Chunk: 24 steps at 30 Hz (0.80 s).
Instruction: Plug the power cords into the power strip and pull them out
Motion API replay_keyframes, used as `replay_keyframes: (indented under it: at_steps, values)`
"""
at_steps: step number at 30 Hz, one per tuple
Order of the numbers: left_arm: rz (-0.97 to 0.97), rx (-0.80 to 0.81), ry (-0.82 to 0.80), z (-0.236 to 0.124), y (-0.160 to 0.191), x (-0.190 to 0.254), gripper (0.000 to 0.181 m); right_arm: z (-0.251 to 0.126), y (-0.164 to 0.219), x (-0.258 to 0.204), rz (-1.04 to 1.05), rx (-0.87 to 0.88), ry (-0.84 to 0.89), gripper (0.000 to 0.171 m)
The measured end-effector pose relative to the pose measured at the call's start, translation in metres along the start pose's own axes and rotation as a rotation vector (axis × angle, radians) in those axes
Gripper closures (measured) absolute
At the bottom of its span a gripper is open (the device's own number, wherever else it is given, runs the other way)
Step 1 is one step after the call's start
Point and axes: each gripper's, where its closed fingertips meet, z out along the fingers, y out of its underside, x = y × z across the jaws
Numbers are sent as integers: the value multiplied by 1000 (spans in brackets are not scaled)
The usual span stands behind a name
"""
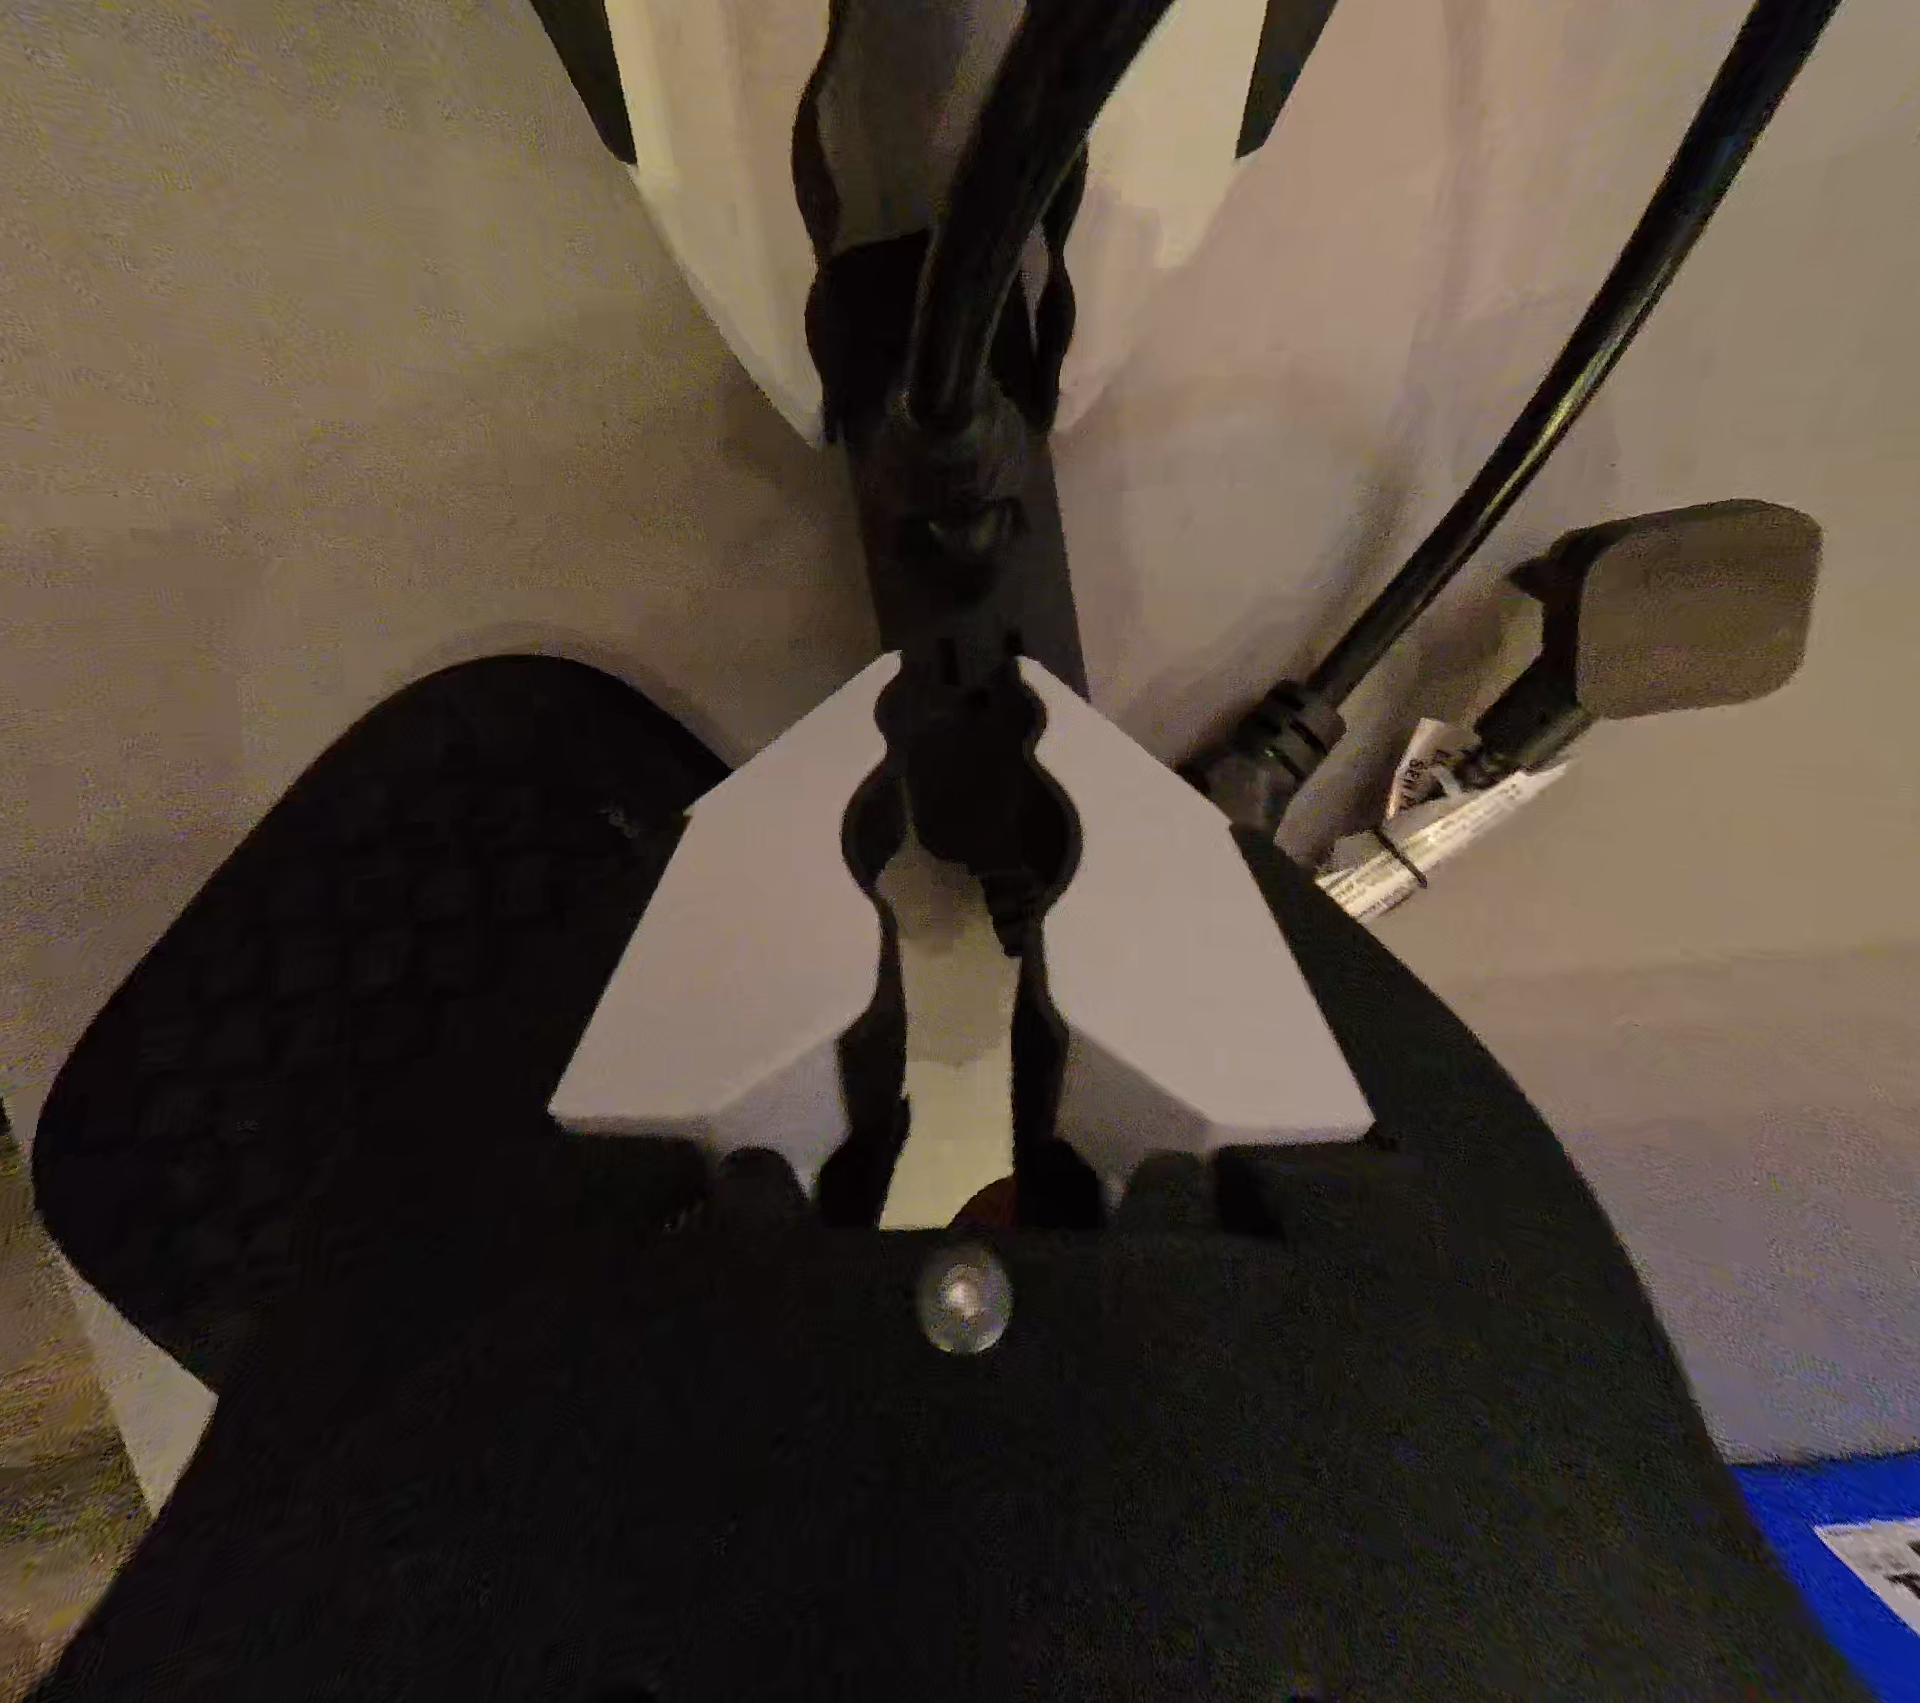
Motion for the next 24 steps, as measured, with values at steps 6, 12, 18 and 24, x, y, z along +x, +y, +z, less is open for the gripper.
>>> replay_keyframes:
  at_steps: [6, 12, 18, 24]
  values:
    - [34, -69, -55, -16, 18, -28, 140, 10, -22, 2, 140, 145, 24, 159]
    - [9, -110, -123, -28, 34, -40, 138, 3, -9, 25, 61, 78, 101, 144]
    - [-88, -12, -261, -35, 41, -44, 137, 8, -16, 18, 126, 109, 70, 148]
    - [-77, -89, -383, -49, 61, -79, 153, 23, -45, 11, 228, 188, 118, 160]
